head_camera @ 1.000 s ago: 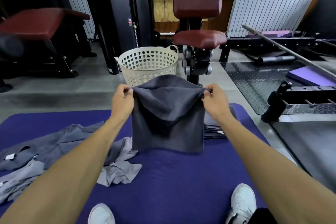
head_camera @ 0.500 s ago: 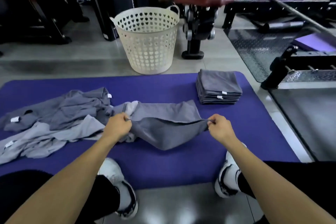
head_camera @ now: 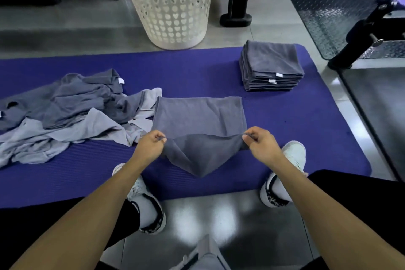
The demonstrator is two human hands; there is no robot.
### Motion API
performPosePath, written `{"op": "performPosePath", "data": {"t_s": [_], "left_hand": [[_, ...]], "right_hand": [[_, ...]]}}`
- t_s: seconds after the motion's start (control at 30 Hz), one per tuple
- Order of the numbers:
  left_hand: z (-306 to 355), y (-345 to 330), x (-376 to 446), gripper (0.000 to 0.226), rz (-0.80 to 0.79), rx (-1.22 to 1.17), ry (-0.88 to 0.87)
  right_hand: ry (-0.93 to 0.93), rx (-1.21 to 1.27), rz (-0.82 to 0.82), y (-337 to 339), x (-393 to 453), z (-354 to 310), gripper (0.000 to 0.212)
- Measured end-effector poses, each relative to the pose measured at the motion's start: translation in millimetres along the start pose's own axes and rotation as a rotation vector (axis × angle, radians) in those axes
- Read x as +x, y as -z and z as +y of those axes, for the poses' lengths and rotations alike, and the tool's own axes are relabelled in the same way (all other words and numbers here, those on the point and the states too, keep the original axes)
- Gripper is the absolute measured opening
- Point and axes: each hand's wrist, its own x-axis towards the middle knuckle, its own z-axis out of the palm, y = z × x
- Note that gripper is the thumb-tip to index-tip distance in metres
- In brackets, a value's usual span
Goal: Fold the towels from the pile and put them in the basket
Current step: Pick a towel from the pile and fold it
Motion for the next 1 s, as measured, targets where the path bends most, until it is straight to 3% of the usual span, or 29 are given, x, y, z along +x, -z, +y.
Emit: {"op": "performPosePath", "data": {"t_s": [0.1, 0.2, 0.33, 0.7, 0.77, 0.87, 1.0], "left_hand": [[1, -4, 0, 0.026, -0.016, -0.055, -0.044], [7, -1, -9, 0.020, -0.034, -0.052, -0.092], [5, 5, -21, 0.022, -0.093, 0.078, -0.102], [-23, -3, -33, 0.014, -0.165, 0.240, 0.032], [-19, -11, -32, 0.006, -0.146, 0.255, -0.032], [10, -34, -31, 0.013, -0.141, 0.180, -0.228], [61, -69, -42, 0.021, -0.280, 0.045, -0.474]], "right_hand": [[-0.004, 0.003, 0.047, -2, -3, 8, 0.009], [0.006, 0.032, 0.117, -3, -14, 6, 0.010], [-0.006, -0.068, 0.042, -4, -29, 5, 0.009], [0.028, -0.039, -0.050, -4, -38, 25, 0.005], [0.021, 0.028, -0.074, -7, -34, 25, 0.003], [0.037, 0.124, -0.114, -11, -27, 21, 0.003], [0.090, 0.257, -0.159, -10, -25, 8, 0.008]]}}
